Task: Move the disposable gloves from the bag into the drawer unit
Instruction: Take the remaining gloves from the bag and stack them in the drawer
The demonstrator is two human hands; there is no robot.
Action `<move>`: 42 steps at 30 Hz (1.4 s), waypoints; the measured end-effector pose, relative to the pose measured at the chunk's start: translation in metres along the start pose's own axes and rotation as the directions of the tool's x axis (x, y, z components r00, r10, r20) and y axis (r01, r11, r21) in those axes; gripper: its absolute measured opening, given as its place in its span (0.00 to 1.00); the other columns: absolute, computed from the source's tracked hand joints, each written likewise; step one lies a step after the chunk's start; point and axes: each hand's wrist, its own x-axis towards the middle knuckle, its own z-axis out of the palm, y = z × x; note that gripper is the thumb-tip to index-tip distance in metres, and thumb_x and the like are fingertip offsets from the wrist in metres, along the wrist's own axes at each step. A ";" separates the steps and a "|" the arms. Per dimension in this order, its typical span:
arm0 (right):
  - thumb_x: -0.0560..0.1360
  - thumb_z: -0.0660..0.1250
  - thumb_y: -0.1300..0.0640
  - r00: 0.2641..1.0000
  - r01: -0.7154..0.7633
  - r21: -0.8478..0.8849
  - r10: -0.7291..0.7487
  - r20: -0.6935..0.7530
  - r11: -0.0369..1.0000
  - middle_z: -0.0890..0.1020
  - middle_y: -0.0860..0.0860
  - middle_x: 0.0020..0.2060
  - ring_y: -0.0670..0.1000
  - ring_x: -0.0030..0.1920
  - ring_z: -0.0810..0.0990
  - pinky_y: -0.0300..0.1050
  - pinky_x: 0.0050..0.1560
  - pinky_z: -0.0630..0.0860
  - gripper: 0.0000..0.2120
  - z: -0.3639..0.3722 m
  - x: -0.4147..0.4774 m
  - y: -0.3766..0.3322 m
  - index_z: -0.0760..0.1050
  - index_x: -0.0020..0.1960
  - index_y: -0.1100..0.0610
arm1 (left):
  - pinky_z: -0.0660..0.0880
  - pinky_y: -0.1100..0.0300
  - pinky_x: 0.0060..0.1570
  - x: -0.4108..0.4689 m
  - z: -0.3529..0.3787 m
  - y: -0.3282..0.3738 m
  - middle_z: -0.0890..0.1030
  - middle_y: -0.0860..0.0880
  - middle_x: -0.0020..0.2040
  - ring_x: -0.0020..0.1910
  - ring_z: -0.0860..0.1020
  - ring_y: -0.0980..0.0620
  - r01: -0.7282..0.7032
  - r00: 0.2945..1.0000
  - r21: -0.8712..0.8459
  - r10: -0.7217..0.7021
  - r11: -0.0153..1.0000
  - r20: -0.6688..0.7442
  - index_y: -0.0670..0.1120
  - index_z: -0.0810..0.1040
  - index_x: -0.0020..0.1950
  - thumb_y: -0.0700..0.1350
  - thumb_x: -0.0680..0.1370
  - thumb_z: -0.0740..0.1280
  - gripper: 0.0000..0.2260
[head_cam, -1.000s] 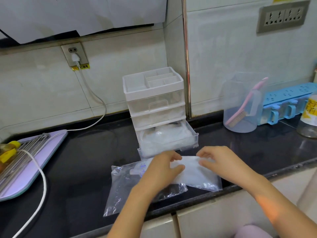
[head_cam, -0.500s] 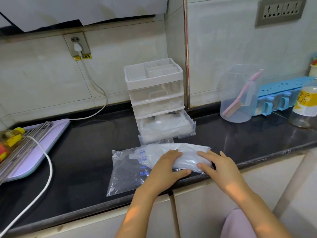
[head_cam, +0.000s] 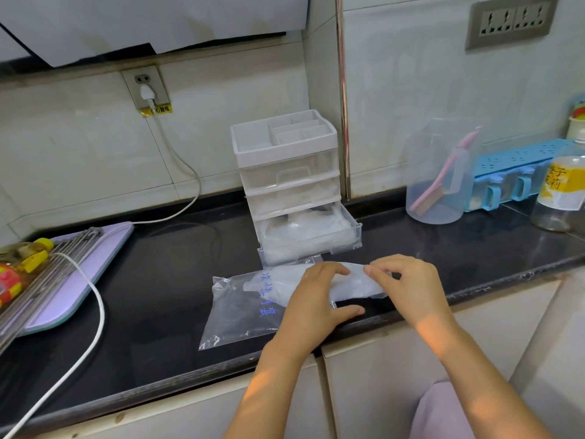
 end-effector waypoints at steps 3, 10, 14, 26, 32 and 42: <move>0.75 0.68 0.53 1.000 -0.013 -0.002 0.013 0.013 1.000 0.84 0.49 0.47 0.47 0.47 0.80 0.43 0.51 0.76 0.08 0.000 0.006 -0.003 0.84 0.49 0.55 | 0.66 0.73 0.53 0.004 0.004 0.007 0.74 0.60 0.54 0.54 0.70 0.64 -0.091 0.991 0.033 0.093 0.995 -0.093 0.53 0.74 0.55 0.53 0.71 0.74 0.16; 0.76 0.67 0.51 0.995 -0.087 -0.020 0.088 0.046 0.996 0.85 0.52 0.46 0.50 0.46 0.81 0.45 0.50 0.76 0.11 -0.005 0.011 -0.005 0.84 0.48 0.58 | 0.70 0.66 0.54 0.008 0.003 0.010 0.77 0.59 0.51 0.52 0.72 0.61 -0.093 0.992 -0.008 0.092 0.996 -0.092 0.51 0.77 0.50 0.53 0.72 0.72 0.11; 0.76 0.67 0.50 0.992 -0.112 -0.015 0.112 0.049 0.994 0.85 0.54 0.42 0.53 0.44 0.82 0.50 0.48 0.78 0.13 -0.006 0.016 -0.008 0.84 0.45 0.59 | 0.67 0.68 0.56 0.007 0.009 0.012 0.75 0.59 0.56 0.56 0.70 0.62 -0.086 0.991 0.067 0.092 0.994 -0.093 0.51 0.74 0.58 0.55 0.71 0.72 0.18; 0.71 0.73 0.52 0.969 0.188 -0.255 -0.137 0.204 0.948 0.77 0.45 0.59 0.43 0.52 0.73 0.37 0.53 0.69 0.24 -0.019 0.028 -0.009 0.74 0.66 0.48 | 0.69 0.72 0.51 0.020 -0.002 0.011 0.79 0.58 0.47 0.50 0.74 0.66 0.009 0.976 -0.213 -0.055 0.977 -0.210 0.48 0.78 0.48 0.44 0.77 0.67 0.02; 0.76 0.62 0.66 0.973 0.216 -0.328 -0.176 0.148 0.920 0.83 0.51 0.51 0.52 0.52 0.80 0.40 0.54 0.73 0.16 -0.024 0.062 -0.041 0.82 0.55 0.52 | 0.71 0.68 0.54 0.021 0.018 -0.004 0.74 0.55 0.53 0.52 0.73 0.59 0.199 0.966 -0.225 -0.229 0.954 -0.119 0.51 0.69 0.54 0.36 0.72 0.70 0.16; 0.73 0.62 0.71 0.938 0.345 -0.120 -0.347 0.002 0.931 0.82 0.53 0.38 0.47 0.34 0.78 0.33 0.36 0.73 0.13 -0.075 0.115 -0.121 0.82 0.46 0.59 | 0.67 0.63 0.63 0.026 0.005 0.019 0.64 0.58 0.67 0.65 0.66 0.60 0.219 0.905 -0.408 -0.341 0.886 -0.255 0.53 0.58 0.73 0.51 0.71 0.75 0.36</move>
